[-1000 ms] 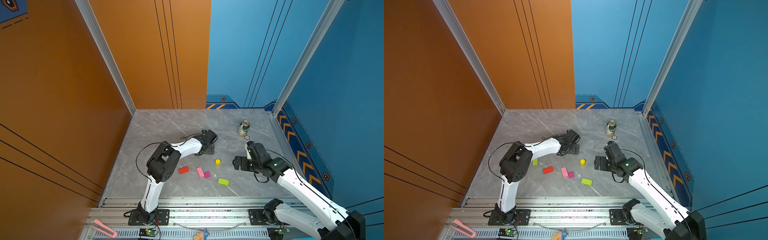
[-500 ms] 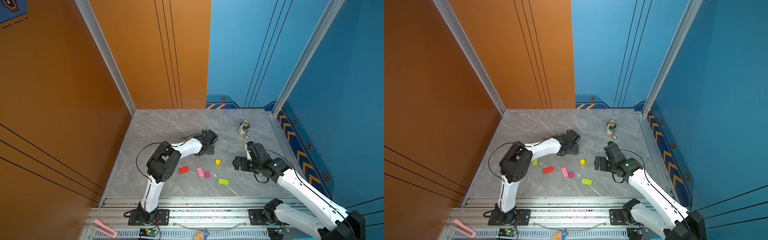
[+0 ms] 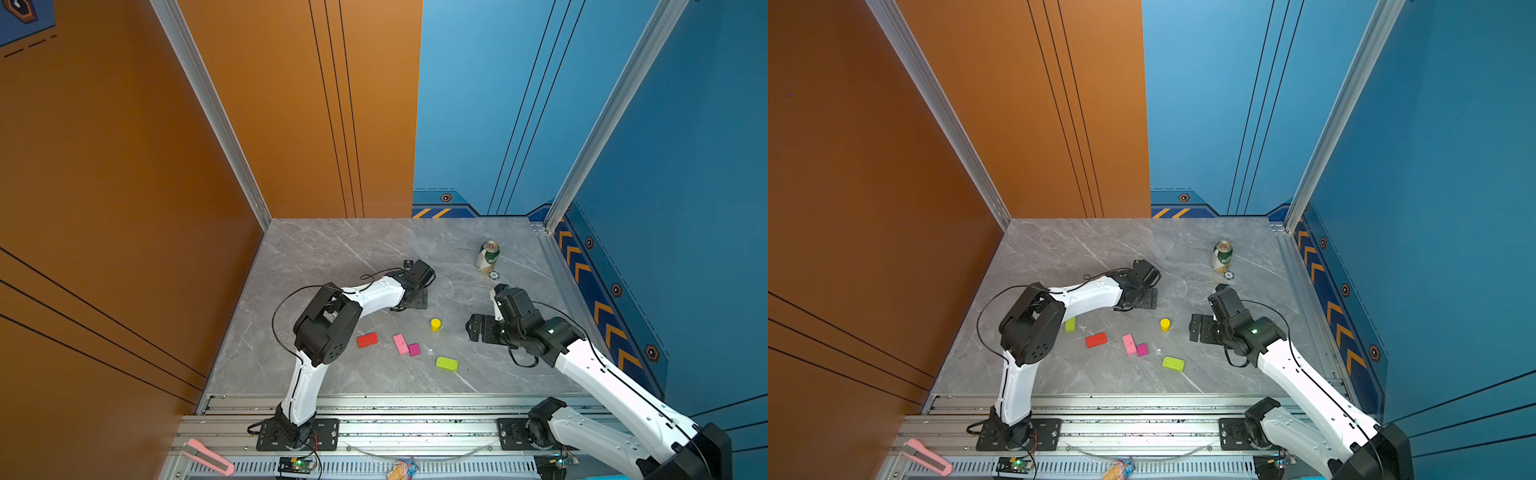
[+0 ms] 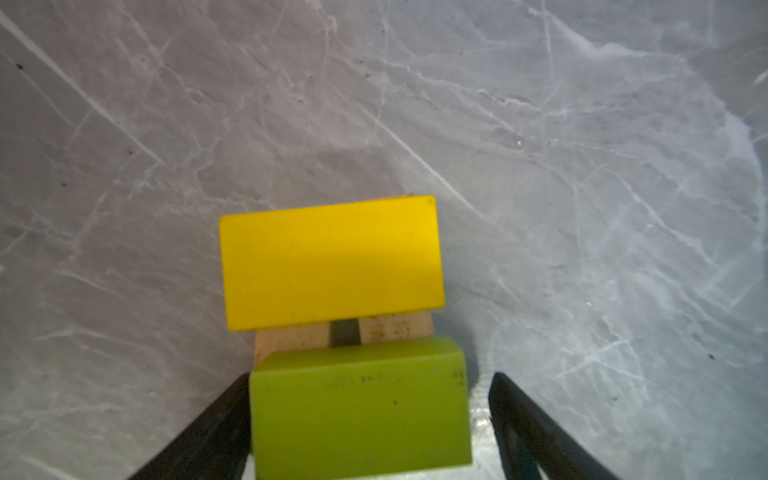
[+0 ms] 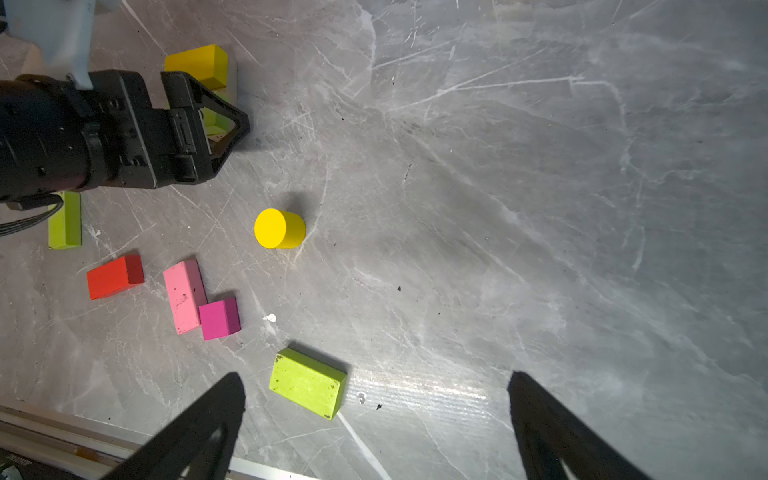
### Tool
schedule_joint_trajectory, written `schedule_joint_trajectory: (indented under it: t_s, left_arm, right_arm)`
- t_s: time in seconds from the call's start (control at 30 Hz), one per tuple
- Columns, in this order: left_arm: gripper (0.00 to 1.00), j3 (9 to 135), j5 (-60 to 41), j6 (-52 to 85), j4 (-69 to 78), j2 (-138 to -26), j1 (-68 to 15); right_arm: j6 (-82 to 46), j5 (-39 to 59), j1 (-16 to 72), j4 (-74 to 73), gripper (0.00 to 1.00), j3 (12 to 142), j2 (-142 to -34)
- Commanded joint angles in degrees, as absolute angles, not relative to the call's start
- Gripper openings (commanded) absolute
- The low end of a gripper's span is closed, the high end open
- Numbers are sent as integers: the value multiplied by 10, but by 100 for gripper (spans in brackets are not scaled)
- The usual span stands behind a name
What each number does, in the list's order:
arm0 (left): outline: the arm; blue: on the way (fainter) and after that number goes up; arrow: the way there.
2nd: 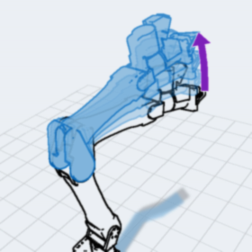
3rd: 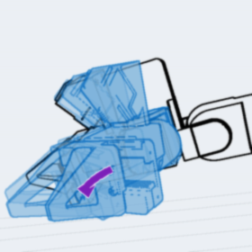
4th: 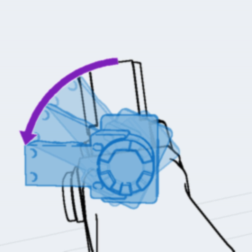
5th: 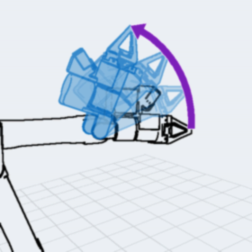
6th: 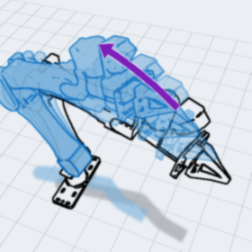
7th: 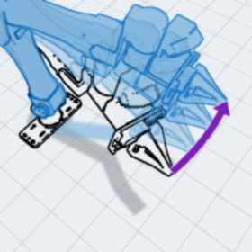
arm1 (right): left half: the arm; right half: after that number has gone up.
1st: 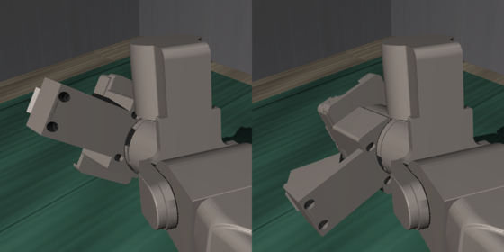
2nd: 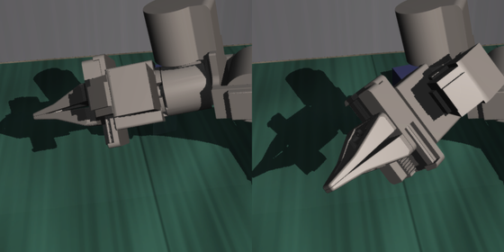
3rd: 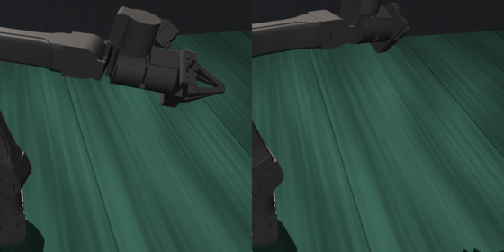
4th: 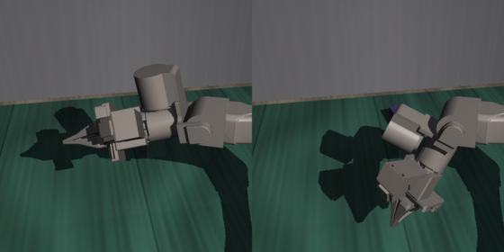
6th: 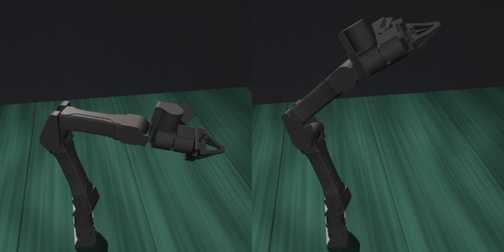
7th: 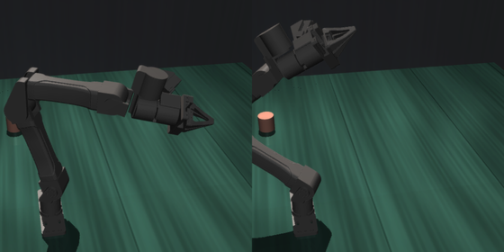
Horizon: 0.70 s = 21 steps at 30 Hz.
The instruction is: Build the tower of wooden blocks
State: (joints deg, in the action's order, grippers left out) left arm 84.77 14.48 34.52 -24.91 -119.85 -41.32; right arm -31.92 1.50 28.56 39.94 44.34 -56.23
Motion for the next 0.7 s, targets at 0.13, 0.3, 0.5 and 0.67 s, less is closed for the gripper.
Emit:
schedule_joint_trajectory:
  t_s: [0.13,0.3,0.5,0.67]
  left_arm:
    - [87,849,136,354,-261,-1211,-418]
    - [81,852,138,354,-267,-1211,-418]
    - [80,852,141,353,-270,-1210,-418]
    - [80,852,143,353,-271,-1211,-418]
  right_arm:
    - [-323,5,288,414,100,435,-548]
    - [-323,5,288,417,100,435,-544]
    - [-324,4,288,418,100,434,-541]
    - [-324,5,288,418,100,434,-541]
